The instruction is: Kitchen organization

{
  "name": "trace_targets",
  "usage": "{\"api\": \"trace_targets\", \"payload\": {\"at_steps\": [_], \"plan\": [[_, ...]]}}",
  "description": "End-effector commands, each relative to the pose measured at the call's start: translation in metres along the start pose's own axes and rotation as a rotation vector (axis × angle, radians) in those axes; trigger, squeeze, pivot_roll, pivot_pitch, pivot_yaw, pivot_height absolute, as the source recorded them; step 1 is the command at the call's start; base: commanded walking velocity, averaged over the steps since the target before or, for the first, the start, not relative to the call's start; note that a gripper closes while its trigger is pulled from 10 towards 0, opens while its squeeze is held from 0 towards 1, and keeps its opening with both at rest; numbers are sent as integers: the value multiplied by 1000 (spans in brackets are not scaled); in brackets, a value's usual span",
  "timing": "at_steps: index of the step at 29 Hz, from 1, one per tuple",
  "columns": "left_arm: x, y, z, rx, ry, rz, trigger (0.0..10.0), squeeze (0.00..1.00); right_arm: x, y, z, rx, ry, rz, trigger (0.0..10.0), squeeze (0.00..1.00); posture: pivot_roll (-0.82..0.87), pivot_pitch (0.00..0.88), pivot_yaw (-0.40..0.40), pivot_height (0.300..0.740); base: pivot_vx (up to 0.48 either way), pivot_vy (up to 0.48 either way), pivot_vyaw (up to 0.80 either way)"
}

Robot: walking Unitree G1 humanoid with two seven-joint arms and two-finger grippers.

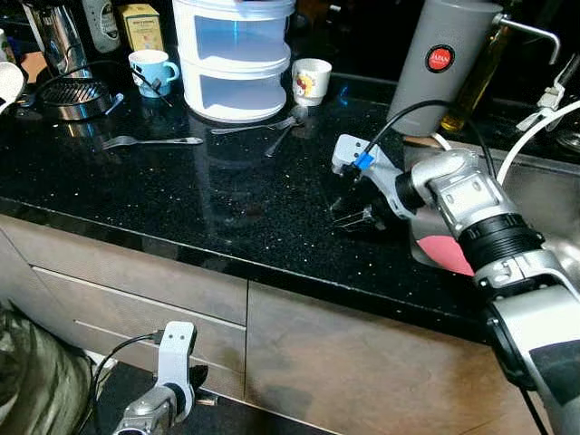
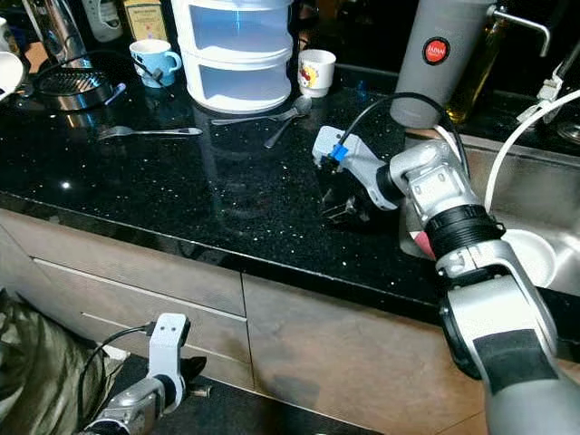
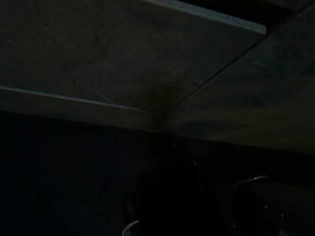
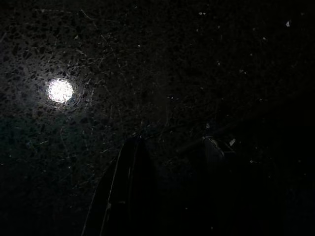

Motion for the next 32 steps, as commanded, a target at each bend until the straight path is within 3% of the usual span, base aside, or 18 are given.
{"api": "trace_targets", "payload": {"at_steps": [1, 3, 5, 7, 9, 11, 14, 20, 24, 32], "plan": [[0, -5, -6, 18, 22, -17, 10000, 0, 15, 4, -23, 84, 50, 29, 10000, 0, -25, 13, -25, 740, 0, 0, 0], [0, -5, -6, 18, 22, -17, 10000, 0, 15, 3, -18, 105, 19, 23, 10000, 0, -26, 14, -25, 740, 0, 0, 0], [0, -6, -6, 18, 22, -19, 10000, 0, 13, 0, -2, 128, -79, -3, 10000, 0, -25, 14, -25, 740, 0, 0, 0], [1, -7, -6, 17, 22, -21, 10000, 0, 7, -9, 23, 209, -235, -52, 10000, 0, -22, 18, -27, 740, 0, 0, 0], [1, -7, -6, 17, 22, -21, 10000, 0, 5, -11, 29, 233, -275, -69, 10000, 0, -22, 18, -27, 740, 0, 0, 0], [0, -7, -7, 14, 22, -19, 10000, 0, 2, -27, 46, 309, -386, -219, 10000, 0, -21, 19, -27, 740, 0, 0, 0], [0, -7, -7, 13, 23, -19, 10000, 0, 4, -34, 59, 354, -459, -306, 10000, 0, -21, 21, -27, 740, 0, 0, 0], [0, -8, -8, 12, 23, -22, 10000, 0, 9, -39, 74, 421, -542, -410, 10000, 0, -18, 25, -30, 740, 0, 0, 0], [0, -10, -10, 12, 26, -25, 10000, 0, 22, -43, 68, 390, -437, -555, 10000, 0, -19, 35, -34, 740, 0, 0, 0], [-2, -13, -18, 6, 31, -30, 10000, 0, 33, -44, 64, 486, -419, -654, 10000, 0, -8, 67, -48, 740, 0, 0, 0]]}}
Point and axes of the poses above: a point about 5 cm out from each wrist's last joint towards the gripper, its own x axis pointing out of the wrist towards the gripper, its own z axis along the axis of the wrist's last joint, y = z × x, the point moved 4 cm from there along x, pointing out of the wrist towards the gripper, and after that the axes turned 11 degrees about x, right-handed, at the moved point
